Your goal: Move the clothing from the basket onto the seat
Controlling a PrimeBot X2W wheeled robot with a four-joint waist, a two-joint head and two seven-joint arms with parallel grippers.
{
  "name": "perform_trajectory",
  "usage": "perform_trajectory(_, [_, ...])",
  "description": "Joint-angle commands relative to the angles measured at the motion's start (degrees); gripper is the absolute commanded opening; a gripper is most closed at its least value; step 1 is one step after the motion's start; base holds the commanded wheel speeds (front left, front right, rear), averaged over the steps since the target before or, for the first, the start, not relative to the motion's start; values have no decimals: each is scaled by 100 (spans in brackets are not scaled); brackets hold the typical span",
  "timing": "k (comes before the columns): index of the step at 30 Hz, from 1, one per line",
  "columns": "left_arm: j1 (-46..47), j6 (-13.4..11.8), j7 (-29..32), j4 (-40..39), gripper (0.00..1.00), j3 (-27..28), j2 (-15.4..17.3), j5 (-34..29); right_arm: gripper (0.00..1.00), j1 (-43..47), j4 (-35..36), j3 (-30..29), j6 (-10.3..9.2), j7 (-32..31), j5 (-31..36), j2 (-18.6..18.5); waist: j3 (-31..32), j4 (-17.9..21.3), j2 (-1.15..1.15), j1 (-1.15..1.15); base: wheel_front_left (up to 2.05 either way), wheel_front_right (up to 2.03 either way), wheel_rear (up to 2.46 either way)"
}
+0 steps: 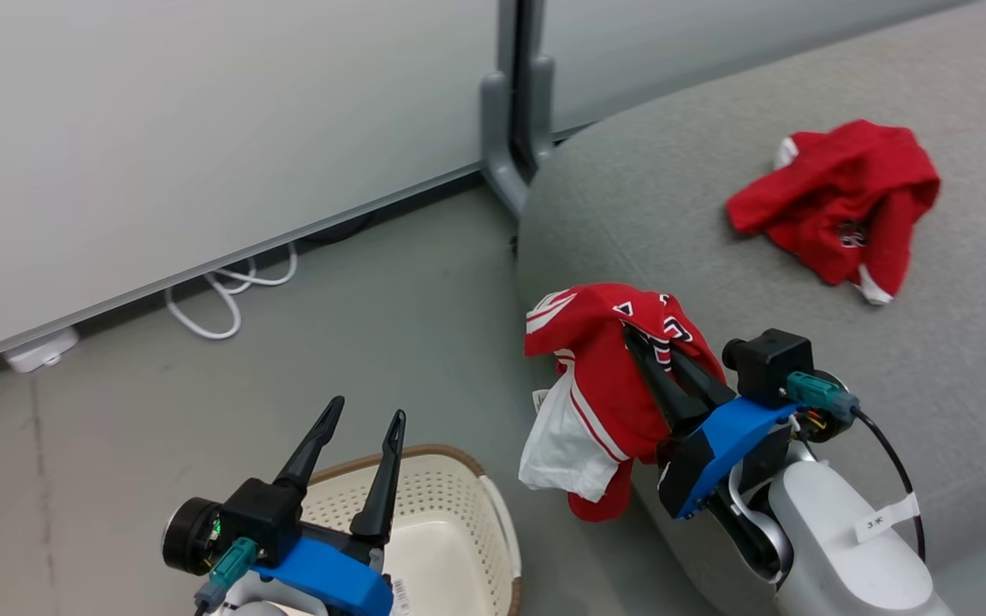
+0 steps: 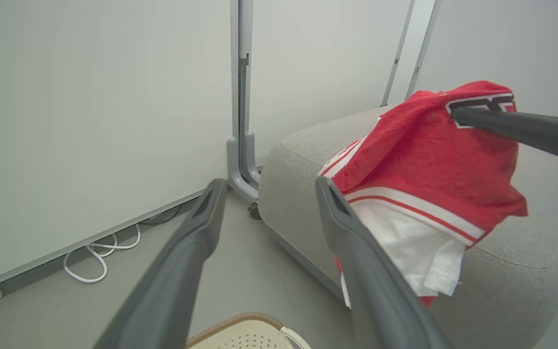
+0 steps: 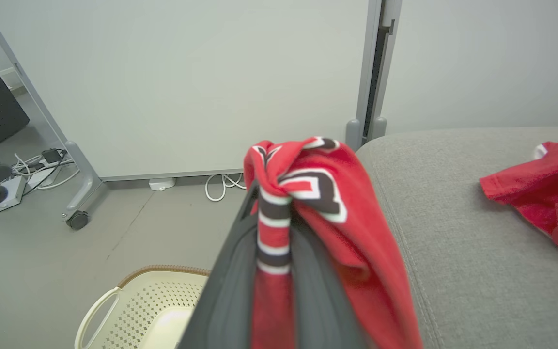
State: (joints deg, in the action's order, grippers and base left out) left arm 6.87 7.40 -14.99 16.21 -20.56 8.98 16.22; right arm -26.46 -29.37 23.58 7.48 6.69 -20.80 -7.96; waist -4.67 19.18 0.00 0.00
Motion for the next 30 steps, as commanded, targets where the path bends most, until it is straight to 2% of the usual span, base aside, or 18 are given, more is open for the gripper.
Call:
perform_trajectory(1, [64, 11, -28, -27, 100, 40, 34, 17, 0, 68, 57, -18, 3, 2, 3, 15, -83, 305, 0, 0, 0, 0, 0])
perform_trajectory(14, [82, 12, -28, -33, 100, -72, 113, 7, 0, 365, 312, -241, 3, -62, 112, 88, -172, 1185, 0, 0, 0, 0, 0])
perform_trajectory(30, [217, 12, -28, 1, 100, -279, 188, 103, 0, 511, 506, -509, 3, -148, 160, 197, -305, 1232, 0, 0, 0, 0, 0])
